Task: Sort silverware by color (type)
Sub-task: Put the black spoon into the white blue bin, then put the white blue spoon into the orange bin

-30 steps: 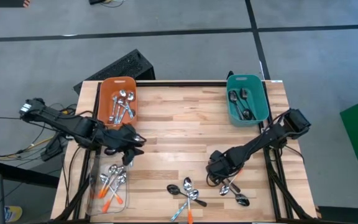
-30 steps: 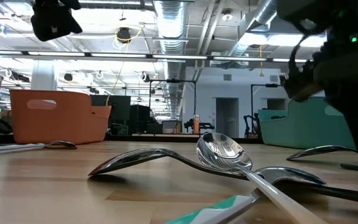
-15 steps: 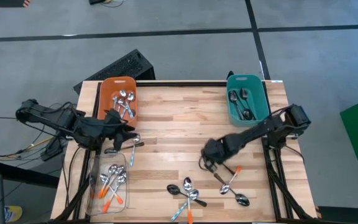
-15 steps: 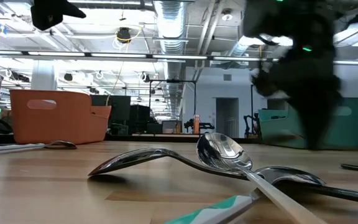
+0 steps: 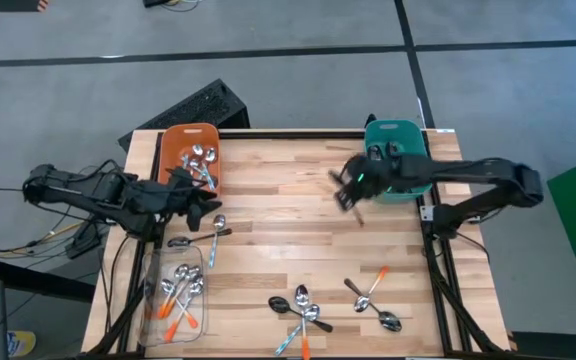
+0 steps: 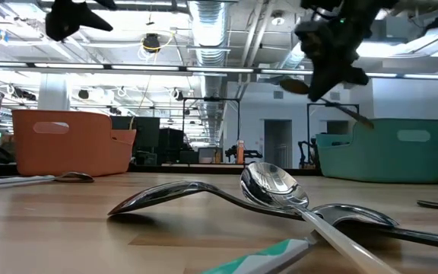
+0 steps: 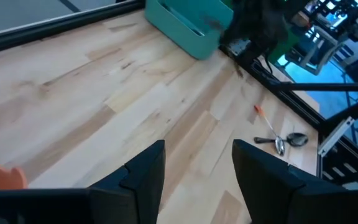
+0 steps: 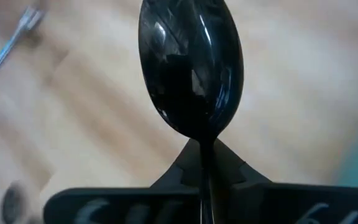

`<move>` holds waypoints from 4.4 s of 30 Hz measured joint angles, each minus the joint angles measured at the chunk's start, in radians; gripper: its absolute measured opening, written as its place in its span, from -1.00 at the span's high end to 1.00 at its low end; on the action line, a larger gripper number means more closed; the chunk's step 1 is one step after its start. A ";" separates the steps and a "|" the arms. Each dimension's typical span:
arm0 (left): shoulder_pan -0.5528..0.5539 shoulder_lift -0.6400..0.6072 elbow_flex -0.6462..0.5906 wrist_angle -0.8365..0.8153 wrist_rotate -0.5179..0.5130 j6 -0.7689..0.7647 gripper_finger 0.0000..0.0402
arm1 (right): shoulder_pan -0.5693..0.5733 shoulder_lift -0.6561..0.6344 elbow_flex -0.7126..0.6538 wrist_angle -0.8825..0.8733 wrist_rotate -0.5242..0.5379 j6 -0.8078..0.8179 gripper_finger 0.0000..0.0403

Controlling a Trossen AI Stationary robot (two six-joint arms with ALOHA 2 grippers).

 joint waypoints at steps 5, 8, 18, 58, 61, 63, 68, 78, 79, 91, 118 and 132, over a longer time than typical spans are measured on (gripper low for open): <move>0.026 0.000 0.000 0.000 -0.011 -0.003 0.14 | -0.233 -0.124 0.000 -0.084 0.072 -0.133 0.92; 0.037 0.000 0.000 0.000 -0.035 -0.009 0.14 | -0.360 -0.156 0.000 -0.072 0.066 -0.210 0.92; 0.048 0.073 0.000 0.000 -0.021 -0.030 0.14 | -0.608 -0.134 -0.001 0.020 0.013 -0.408 0.91; 0.067 0.207 0.001 -0.001 0.132 -0.097 0.12 | -0.691 -0.007 -0.185 -0.061 0.058 -0.415 0.16; 0.068 0.230 0.001 -0.010 0.145 -0.084 0.12 | -0.669 -0.036 -0.185 -0.027 0.022 -0.405 -0.02; 0.074 0.252 0.001 -0.011 0.157 -0.074 0.12 | -0.649 -0.064 -0.185 0.010 -0.006 -0.399 -0.09; 0.093 0.335 0.001 -0.016 0.199 -0.047 0.12 | -0.571 -0.138 -0.185 0.139 -0.029 -0.331 -0.13; 0.139 0.503 0.001 -0.111 0.353 -0.183 0.12 | -0.394 -0.216 -0.184 0.423 -0.128 -0.215 -0.01; 0.143 0.517 0.001 -0.149 0.376 -0.222 0.12 | -0.371 -0.213 -0.184 0.431 -0.128 -0.208 0.00; 0.148 0.716 0.000 -0.262 0.475 -0.256 0.15 | -0.215 -0.116 -0.184 0.494 -0.116 -0.177 0.10; 0.163 0.806 -0.154 -0.077 0.506 -0.207 0.84 | -0.265 -0.118 -0.184 0.535 -0.120 -0.196 0.11; 0.162 0.653 -0.101 -0.086 0.504 -0.174 0.96 | -0.265 -0.117 -0.184 0.738 -0.124 -0.165 0.11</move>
